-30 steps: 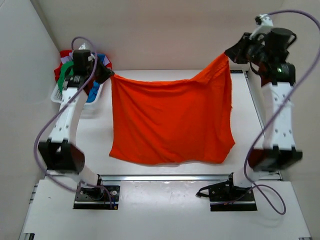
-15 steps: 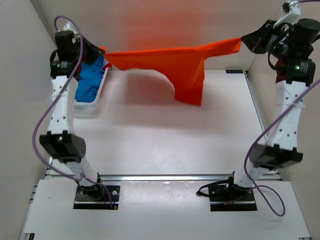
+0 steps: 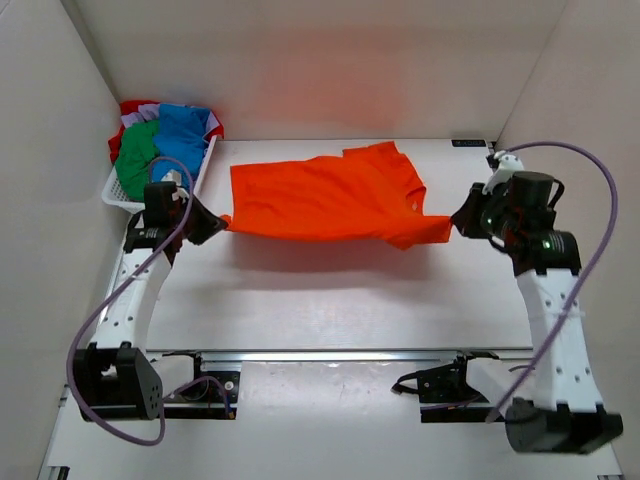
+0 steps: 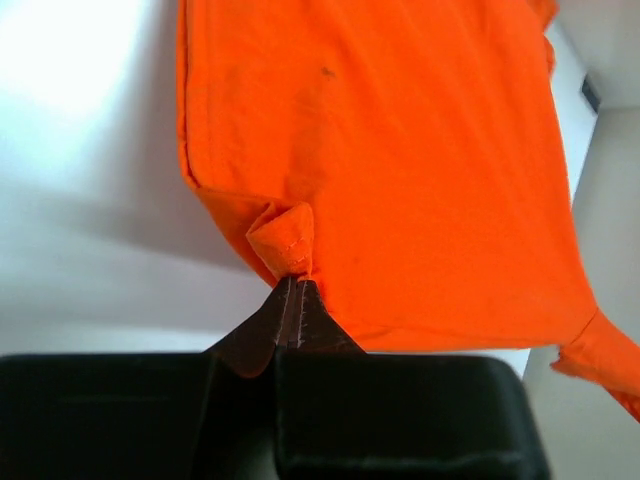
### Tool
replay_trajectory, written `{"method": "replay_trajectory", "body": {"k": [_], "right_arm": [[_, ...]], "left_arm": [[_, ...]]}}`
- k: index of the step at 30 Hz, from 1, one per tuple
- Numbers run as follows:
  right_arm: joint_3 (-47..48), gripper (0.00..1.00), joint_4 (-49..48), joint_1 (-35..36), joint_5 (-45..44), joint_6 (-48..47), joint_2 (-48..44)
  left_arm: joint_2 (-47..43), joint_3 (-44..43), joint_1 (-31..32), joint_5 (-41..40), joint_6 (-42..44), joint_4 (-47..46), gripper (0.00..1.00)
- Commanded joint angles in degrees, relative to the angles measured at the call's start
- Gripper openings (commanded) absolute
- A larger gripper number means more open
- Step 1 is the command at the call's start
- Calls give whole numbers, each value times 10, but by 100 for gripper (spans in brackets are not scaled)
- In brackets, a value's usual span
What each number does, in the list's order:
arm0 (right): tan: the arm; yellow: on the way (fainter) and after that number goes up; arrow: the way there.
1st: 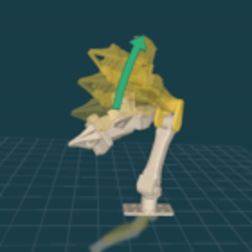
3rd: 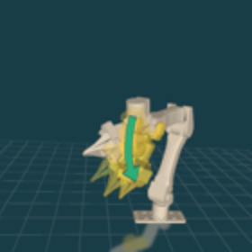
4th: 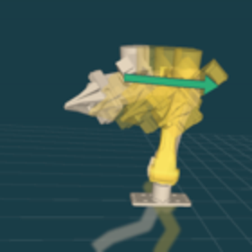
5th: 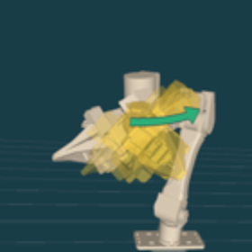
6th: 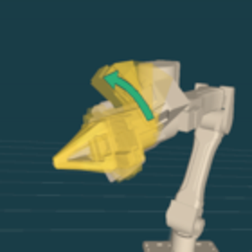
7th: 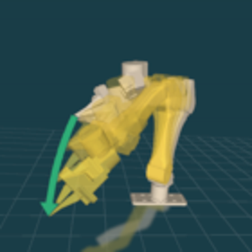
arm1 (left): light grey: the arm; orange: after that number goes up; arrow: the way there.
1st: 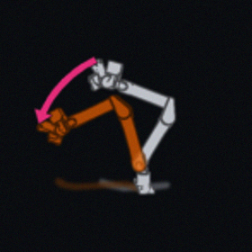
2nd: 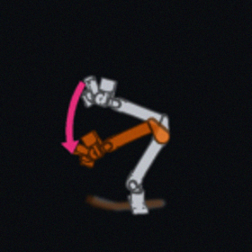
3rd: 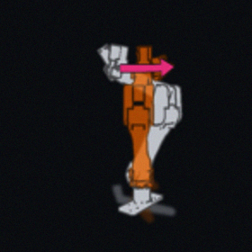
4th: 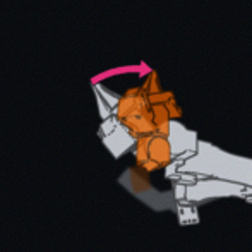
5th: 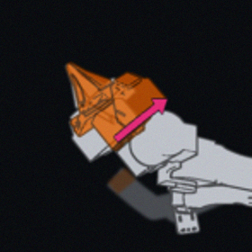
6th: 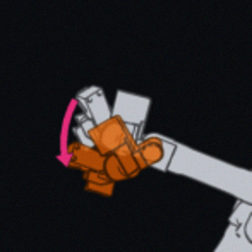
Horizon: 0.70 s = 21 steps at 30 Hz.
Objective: Fold and stack the t-shirts
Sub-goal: Flatten out the tshirt
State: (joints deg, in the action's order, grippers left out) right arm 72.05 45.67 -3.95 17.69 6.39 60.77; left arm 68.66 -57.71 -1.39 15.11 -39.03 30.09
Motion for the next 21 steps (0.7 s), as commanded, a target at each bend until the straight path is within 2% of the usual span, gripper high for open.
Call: {"method": "replay_trajectory", "body": {"k": [1,3,5,7,11,14,21], "right_arm": [[19,0,-26,53,-101,-4,-125],[67,0,-35,78,-125,-5,-144],[168,0,-19,77,-133,-14,-140],[234,0,-20,79,-149,-19,-131],[312,0,-31,68,-133,-15,-107],[310,0,-46,67,-105,-14,-73],[238,0,-130,18,20,8,44]], "left_arm": [[-96,9,-5,-3,7,-32,0],[-110,-23,-2,-17,1,-26,0],[-114,-77,3,-24,2,-13,0],[-112,-156,6,-36,4,10,0],[-104,-238,27,-47,3,24,0],[-86,-259,25,-39,0,18,0],[4,-238,17,-17,2,-34,0]]}}
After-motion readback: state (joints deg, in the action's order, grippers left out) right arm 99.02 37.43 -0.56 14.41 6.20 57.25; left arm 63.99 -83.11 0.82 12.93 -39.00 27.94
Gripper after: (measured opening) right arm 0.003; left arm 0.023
